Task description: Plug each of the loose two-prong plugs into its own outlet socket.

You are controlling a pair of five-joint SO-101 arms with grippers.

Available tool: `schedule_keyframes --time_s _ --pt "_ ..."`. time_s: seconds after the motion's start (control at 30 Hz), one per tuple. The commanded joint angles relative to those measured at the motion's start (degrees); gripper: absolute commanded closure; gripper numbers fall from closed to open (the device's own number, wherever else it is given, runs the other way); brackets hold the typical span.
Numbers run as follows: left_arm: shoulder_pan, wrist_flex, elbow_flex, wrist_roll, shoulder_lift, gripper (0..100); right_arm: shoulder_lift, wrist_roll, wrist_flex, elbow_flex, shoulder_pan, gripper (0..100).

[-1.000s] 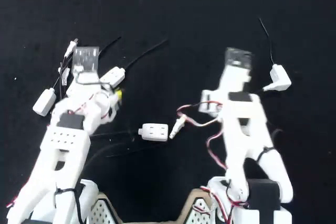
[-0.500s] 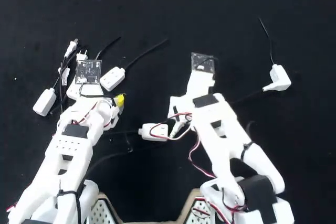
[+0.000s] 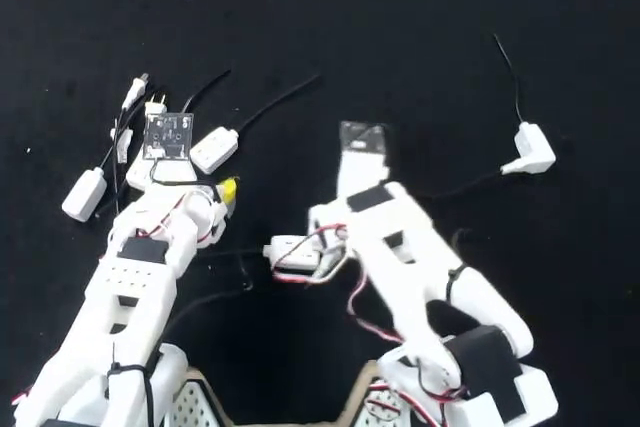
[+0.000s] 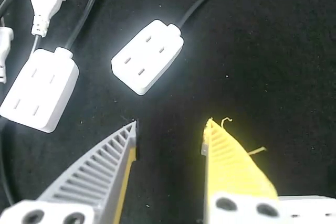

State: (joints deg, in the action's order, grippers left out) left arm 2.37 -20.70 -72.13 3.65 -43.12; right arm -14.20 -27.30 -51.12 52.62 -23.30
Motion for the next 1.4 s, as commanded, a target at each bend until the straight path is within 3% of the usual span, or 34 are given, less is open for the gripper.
schedule_keyframes --time_s 0.0,0.17,0.27,0.3,0.43,0.67,0.77,0.87,0.97,1.23,1.37 --pt "0.0 0.6 0.2 -0.5 -1.4 80 0.1 -0.4 2.0 0.1 -3.6 81.4" --pt "0.0 0.6 0.0 -0.6 -1.4 80 0.1 -0.3 2.4 0.2 -3.3 83.2" --pt "0.0 0.6 0.0 -0.6 -1.4 80 -0.2 2.2 2.8 -0.1 -0.8 95.0" --pt "0.0 0.6 0.0 -0.6 -1.4 80 -0.4 5.1 3.1 -0.4 0.7 99.2" --pt "0.0 0.6 0.1 -0.7 -1.5 80 -0.4 17.1 2.5 -2.1 8.0 98.9" --pt "0.0 0.6 0.2 -0.7 -1.5 80 0.0 31.6 2.5 -12.6 19.6 98.8" --pt "0.0 0.7 0.2 -0.8 -1.5 80 0.1 40.0 3.1 -16.7 20.0 98.8" --pt "0.0 0.9 0.2 -0.8 -1.5 80 0.2 48.1 5.0 -16.8 16.0 98.6" --pt "-0.1 0.6 0.0 -0.8 -1.5 80 0.1 47.7 5.3 -13.2 10.9 94.7" --pt "-0.1 0.6 0.0 -0.8 -1.5 80 0.1 33.6 5.7 -5.7 7.2 62.9" --pt "-0.1 0.6 0.2 -0.8 -1.5 80 0.0 31.9 5.7 -3.6 7.0 63.2"
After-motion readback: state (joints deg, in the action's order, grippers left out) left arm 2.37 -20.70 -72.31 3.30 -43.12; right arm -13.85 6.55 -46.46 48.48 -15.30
